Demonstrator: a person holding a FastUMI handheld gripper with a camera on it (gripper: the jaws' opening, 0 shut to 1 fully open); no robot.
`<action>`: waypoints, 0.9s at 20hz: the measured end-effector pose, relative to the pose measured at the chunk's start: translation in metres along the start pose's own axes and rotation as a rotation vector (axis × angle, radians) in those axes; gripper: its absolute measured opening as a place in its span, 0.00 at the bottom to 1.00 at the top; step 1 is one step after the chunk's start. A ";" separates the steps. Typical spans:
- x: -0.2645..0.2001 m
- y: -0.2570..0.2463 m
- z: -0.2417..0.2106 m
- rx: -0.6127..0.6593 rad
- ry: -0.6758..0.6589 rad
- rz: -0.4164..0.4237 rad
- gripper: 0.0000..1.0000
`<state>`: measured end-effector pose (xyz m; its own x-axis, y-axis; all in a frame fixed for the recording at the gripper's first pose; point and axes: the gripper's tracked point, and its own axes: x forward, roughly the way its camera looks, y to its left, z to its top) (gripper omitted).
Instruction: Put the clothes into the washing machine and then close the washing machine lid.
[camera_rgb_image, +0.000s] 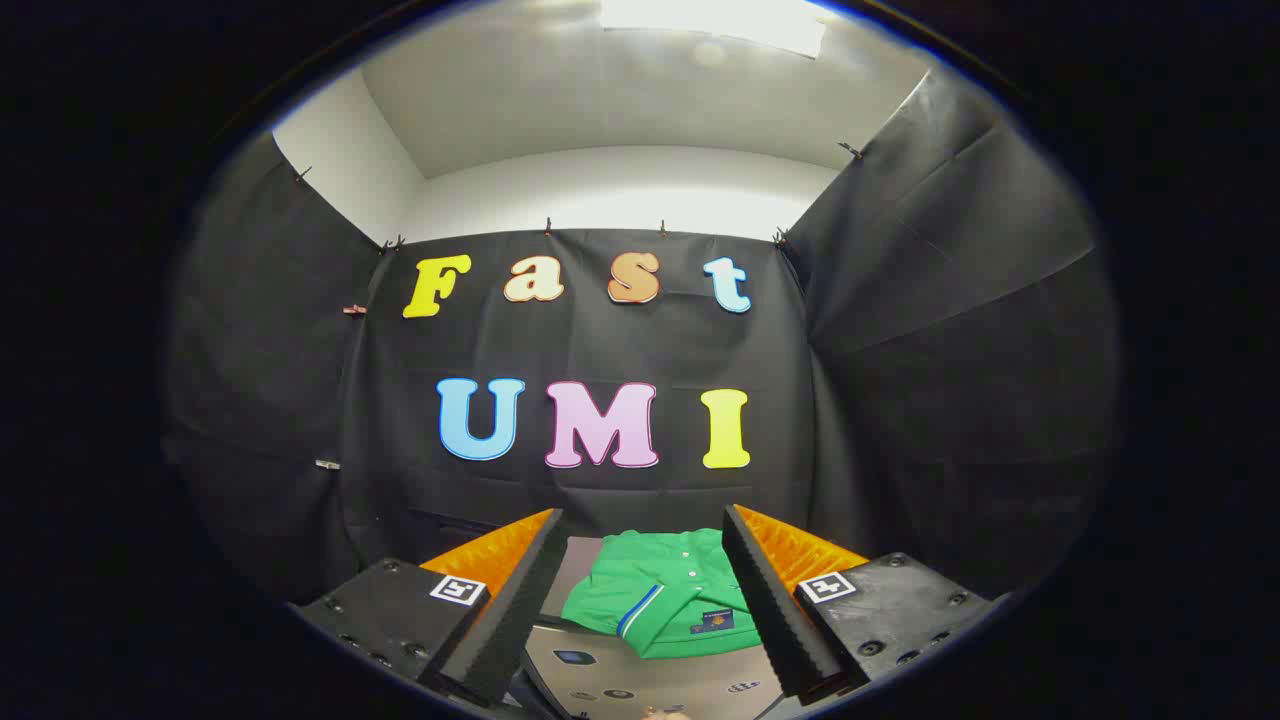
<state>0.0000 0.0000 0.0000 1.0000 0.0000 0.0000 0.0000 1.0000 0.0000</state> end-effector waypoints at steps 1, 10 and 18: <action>0.000 -0.001 0.000 -0.004 -0.001 -0.004 0.98; -0.001 0.003 -0.001 -0.015 -0.003 0.000 0.98; -0.001 0.004 -0.002 -0.015 -0.003 0.000 0.98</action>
<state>-0.0012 0.0043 -0.0022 1.0000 0.0000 0.0028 0.0001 0.9999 -0.0146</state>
